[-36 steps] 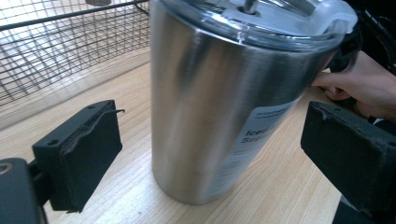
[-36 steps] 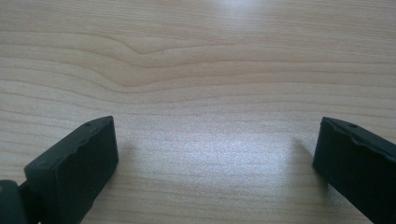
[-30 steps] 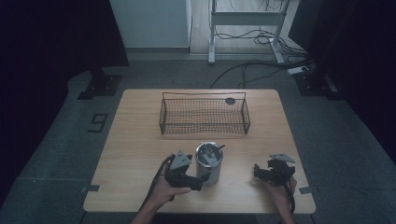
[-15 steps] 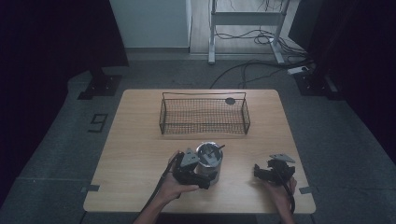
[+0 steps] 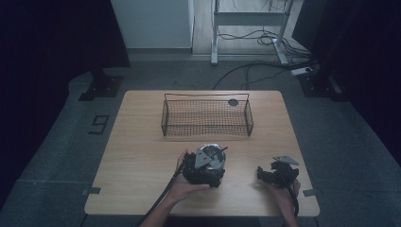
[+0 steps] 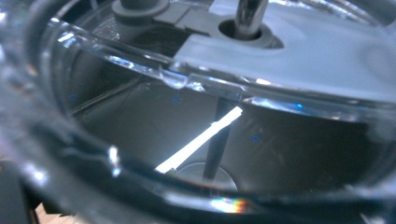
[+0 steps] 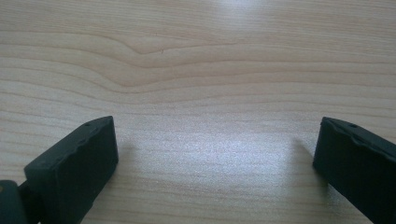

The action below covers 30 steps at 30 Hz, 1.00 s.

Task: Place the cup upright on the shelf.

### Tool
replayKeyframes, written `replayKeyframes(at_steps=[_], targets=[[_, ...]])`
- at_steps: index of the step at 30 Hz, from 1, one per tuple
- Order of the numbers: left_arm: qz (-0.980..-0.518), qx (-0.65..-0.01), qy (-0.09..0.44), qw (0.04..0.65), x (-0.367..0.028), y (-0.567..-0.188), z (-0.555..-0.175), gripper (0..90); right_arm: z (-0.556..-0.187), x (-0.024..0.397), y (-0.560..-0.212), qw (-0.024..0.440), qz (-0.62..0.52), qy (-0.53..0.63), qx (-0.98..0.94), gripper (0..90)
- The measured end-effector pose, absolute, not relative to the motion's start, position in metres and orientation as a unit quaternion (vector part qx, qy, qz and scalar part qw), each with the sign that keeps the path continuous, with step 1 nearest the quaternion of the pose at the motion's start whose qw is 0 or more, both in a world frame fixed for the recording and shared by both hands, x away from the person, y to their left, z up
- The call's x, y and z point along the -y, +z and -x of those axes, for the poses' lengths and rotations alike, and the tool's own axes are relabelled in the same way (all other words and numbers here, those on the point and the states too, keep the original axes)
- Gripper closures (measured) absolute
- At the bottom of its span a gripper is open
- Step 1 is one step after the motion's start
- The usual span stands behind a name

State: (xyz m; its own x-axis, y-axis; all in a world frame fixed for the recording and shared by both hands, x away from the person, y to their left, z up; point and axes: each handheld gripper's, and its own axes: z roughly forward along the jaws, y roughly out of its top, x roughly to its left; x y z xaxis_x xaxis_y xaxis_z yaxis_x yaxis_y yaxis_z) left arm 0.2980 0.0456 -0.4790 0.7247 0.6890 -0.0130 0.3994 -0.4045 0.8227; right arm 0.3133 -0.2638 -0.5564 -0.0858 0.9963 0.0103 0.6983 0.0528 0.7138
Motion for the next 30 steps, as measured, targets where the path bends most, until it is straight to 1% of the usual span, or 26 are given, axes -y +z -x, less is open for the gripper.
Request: replayKeyframes(at_steps=[11,18,23,30], targets=[[-0.823,-0.318,0.167,0.439,-0.048,-0.480,-0.298,4.0,-0.313,0.264,-0.556,0.259,-0.624,0.289,-0.678,0.0],[-0.820,-0.320,0.171,0.442,-0.051,-0.479,-0.298,4.2,-0.313,0.264,-0.556,0.258,-0.624,0.289,-0.678,0.0],[-0.806,-0.329,0.176,0.459,-0.060,-0.470,-0.298,4.2,-0.313,0.264,-0.556,0.259,-0.624,0.289,-0.678,0.0],[-0.797,-0.336,0.188,0.466,-0.076,-0.457,-0.301,4.2,-0.313,0.264,-0.556,0.259,-0.624,0.289,-0.678,0.0]])
